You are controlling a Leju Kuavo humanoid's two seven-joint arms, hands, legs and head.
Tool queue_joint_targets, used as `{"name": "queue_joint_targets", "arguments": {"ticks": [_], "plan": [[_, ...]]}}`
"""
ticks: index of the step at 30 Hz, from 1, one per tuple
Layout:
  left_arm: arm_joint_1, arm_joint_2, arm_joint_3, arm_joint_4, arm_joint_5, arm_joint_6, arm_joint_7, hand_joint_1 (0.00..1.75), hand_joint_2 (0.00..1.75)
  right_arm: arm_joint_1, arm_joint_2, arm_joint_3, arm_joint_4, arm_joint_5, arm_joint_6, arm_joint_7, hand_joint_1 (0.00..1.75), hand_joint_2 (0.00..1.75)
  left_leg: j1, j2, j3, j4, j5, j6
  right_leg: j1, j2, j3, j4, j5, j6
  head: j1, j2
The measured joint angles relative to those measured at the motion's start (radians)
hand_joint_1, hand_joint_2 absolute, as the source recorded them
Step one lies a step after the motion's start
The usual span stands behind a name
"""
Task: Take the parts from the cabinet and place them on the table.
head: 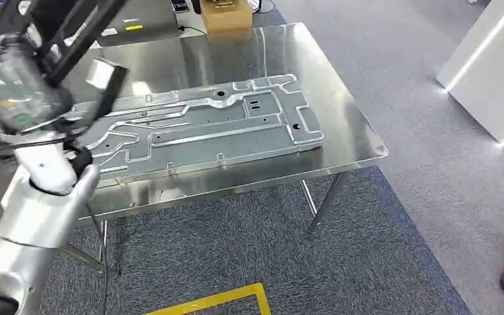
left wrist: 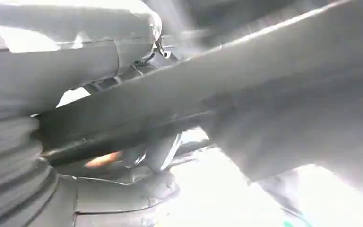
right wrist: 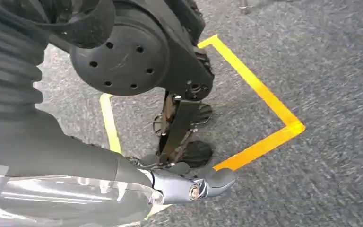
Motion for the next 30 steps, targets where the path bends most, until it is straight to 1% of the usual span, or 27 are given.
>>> {"name": "queue_joint_targets", "arguments": {"ticks": [1, 2, 3, 4, 5, 7, 10, 12, 15, 17, 22, 30], "plan": [[-0.032, 0.021, -0.086, 0.058, 0.004, 0.001, -0.011, 1.75, 1.75, -0.001, 0.000, -0.003, 0.000, -0.005, 0.000, 0.000, 0.00, 1.75, 0.000, 0.000, 0.000, 0.000, 0.000, 0.000, 0.000, 0.000, 0.001, 0.000, 0.000, 0.000, 0.000, 0.000], [-0.051, 0.034, -0.160, 0.107, 0.002, 0.004, -0.050, 1.75, 1.75, -0.001, 0.000, -0.005, 0.000, -0.009, -0.001, 0.001, 0.00, 1.75, -0.001, 0.000, 0.000, 0.000, 0.000, 0.000, -0.001, 0.001, 0.001, 0.000, 0.000, 0.000, 0.000, 0.000], [-0.064, 0.045, -0.218, 0.152, 0.003, 0.004, -0.116, 1.75, 1.75, -0.001, 0.000, -0.008, 0.000, -0.014, -0.003, 0.005, 0.00, 1.75, -0.001, 0.001, 0.000, 0.000, 0.000, 0.000, -0.001, 0.002, 0.001, 0.000, 0.000, 0.000, 0.000, 0.000], [-0.073, 0.048, -0.252, 0.189, 0.004, 0.005, -0.164, 1.75, 1.75, 0.000, 0.000, -0.011, 0.000, -0.017, -0.005, 0.008, 0.00, 1.75, -0.002, 0.002, 0.000, 0.000, 0.000, 0.000, -0.002, 0.003, 0.000, 0.000, 0.000, 0.000, 0.000, 0.000], [-0.074, 0.052, -0.260, 0.225, 0.005, 0.005, -0.209, 1.75, 1.75, 0.000, 0.000, -0.016, 0.000, -0.020, -0.008, 0.013, 0.00, 1.75, -0.003, 0.005, 0.000, 0.000, -0.001, 0.000, -0.003, 0.007, -0.001, 0.000, 0.000, 0.000, 0.000, 0.000], [-0.076, 0.057, -0.246, 0.296, 0.004, 0.004, -0.231, 1.75, 1.75, 0.006, 0.000, -0.026, 0.000, -0.026, -0.021, 0.029, 0.00, 1.75, -0.003, 0.012, -0.002, 0.000, -0.001, 0.001, -0.004, 0.014, -0.007, 0.000, 0.002, 0.003, 0.000, 0.000], [-0.107, 0.067, -0.235, 0.367, 0.004, 0.004, -0.250, 1.75, 1.75, 0.019, 0.000, -0.035, 0.000, -0.029, -0.026, 0.048, 0.00, 1.75, -0.003, 0.009, -0.003, 0.000, -0.001, 0.001, -0.004, 0.011, -0.007, 0.000, 0.002, 0.003, 0.000, 0.000], [-0.109, 0.071, -0.226, 0.399, 0.003, 0.004, -0.261, 1.75, 1.75, 0.021, 0.000, -0.040, 0.000, -0.030, -0.026, 0.052, 0.00, 1.75, -0.003, 0.009, -0.003, 0.000, -0.001, 0.001, -0.003, 0.010, -0.007, 0.000, 0.002, 0.003, 0.000, 0.000], [-0.113, 0.062, -0.189, 0.464, 0.004, 0.004, -0.341, 1.75, 1.75, 0.020, 0.000, -0.051, 0.000, -0.032, -0.009, 0.054, 0.00, 1.75, -0.003, 0.008, -0.003, -0.001, -0.001, 0.001, -0.003, 0.009, -0.006, 0.000, 0.001, 0.003, 0.000, 0.000], [-0.113, 0.050, -0.154, 0.496, 0.003, 0.004, -0.362, 1.75, 1.75, 0.021, 0.000, -0.055, 0.000, -0.032, 0.001, 0.051, 0.00, 1.75, -0.003, 0.009, -0.003, -0.001, -0.001, 0.001, -0.003, 0.009, -0.007, 0.000, 0.001, 0.003, 0.000, 0.000], [-0.119, 0.040, -0.138, 0.569, 0.003, 0.004, -0.354, 1.75, 1.75, 0.021, 0.000, -0.056, -0.001, -0.032, 0.015, 0.046, 0.00, 1.75, -0.003, 0.009, -0.003, -0.001, -0.001, 0.001, -0.004, 0.010, -0.007, 0.000, 0.001, 0.003, 0.000, 0.000], [-0.119, 0.034, -0.125, 0.603, 0.004, 0.004, -0.351, 1.75, 1.75, 0.021, 0.000, -0.056, -0.002, -0.032, 0.016, 0.045, 0.00, 1.75, -0.003, 0.008, -0.003, -0.001, -0.001, 0.001, -0.004, 0.009, -0.006, 0.000, 0.001, 0.003, 0.000, 0.000]]}}
